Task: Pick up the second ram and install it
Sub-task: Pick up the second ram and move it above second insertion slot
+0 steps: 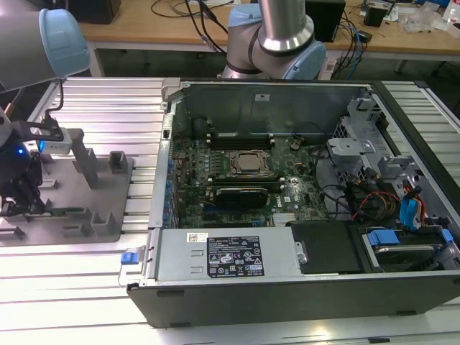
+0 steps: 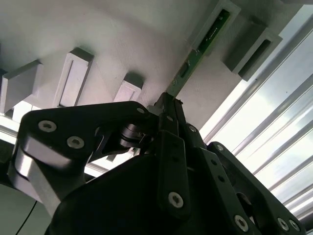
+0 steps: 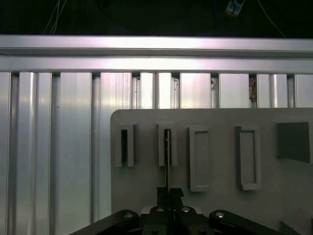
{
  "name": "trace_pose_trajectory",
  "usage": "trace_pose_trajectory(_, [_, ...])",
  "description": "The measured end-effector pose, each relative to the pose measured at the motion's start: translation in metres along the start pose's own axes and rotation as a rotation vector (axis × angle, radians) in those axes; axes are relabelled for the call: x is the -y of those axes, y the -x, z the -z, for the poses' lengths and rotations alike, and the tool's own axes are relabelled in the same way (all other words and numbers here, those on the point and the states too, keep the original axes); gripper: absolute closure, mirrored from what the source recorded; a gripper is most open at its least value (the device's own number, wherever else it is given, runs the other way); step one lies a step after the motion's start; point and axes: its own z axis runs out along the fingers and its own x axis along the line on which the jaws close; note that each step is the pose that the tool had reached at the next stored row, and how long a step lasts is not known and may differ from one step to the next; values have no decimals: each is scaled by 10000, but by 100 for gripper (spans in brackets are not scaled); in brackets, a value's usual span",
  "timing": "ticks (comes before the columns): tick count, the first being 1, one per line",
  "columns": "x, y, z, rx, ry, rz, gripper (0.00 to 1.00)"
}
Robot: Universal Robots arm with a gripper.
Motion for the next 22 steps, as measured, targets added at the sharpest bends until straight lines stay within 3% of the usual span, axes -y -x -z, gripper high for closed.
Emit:
trace_pose_trajectory(8, [-2,0,25,-1,2,0,91])
trace_pose_trajectory(13, [-9,3,195,0,0,0,91])
trace_pose_trajectory(22, [-17,6,372,0,0,0,91])
